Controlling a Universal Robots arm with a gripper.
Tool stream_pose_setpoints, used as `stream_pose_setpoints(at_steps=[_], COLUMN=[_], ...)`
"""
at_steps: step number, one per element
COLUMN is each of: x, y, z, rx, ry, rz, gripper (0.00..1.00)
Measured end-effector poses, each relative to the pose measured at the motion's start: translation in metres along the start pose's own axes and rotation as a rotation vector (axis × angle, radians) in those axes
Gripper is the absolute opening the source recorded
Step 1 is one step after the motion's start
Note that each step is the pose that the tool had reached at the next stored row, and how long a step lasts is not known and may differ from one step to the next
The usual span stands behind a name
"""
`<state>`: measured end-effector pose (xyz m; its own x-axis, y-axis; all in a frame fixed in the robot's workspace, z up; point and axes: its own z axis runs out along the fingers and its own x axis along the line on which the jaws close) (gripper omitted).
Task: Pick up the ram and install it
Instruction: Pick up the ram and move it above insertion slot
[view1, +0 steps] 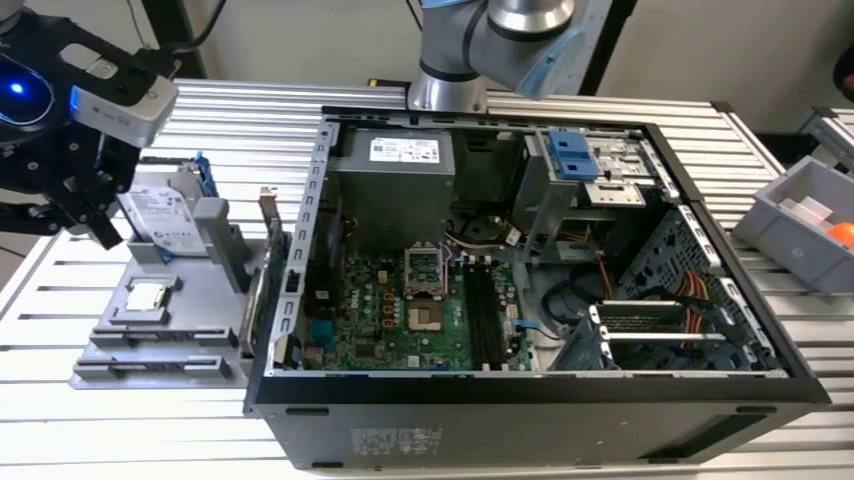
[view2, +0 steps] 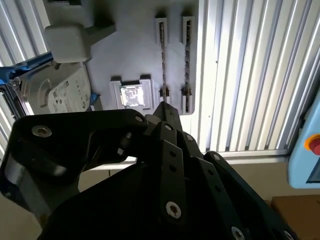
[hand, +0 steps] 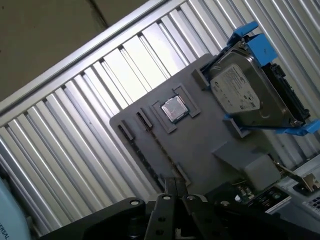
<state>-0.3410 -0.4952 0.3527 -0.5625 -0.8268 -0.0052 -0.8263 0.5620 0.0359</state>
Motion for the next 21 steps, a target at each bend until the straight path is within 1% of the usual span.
stream_pose_setpoints(at_steps=[11, 21], x=[0.0000, 0.0000], y=[0.0000, 0.0000], z=[0.0000, 0.0000], rx=[-0.0006, -0.0013], ry=[0.0041, 0.0087], rz=[-0.114, -0.242], gripper=[0.00, 0.00])
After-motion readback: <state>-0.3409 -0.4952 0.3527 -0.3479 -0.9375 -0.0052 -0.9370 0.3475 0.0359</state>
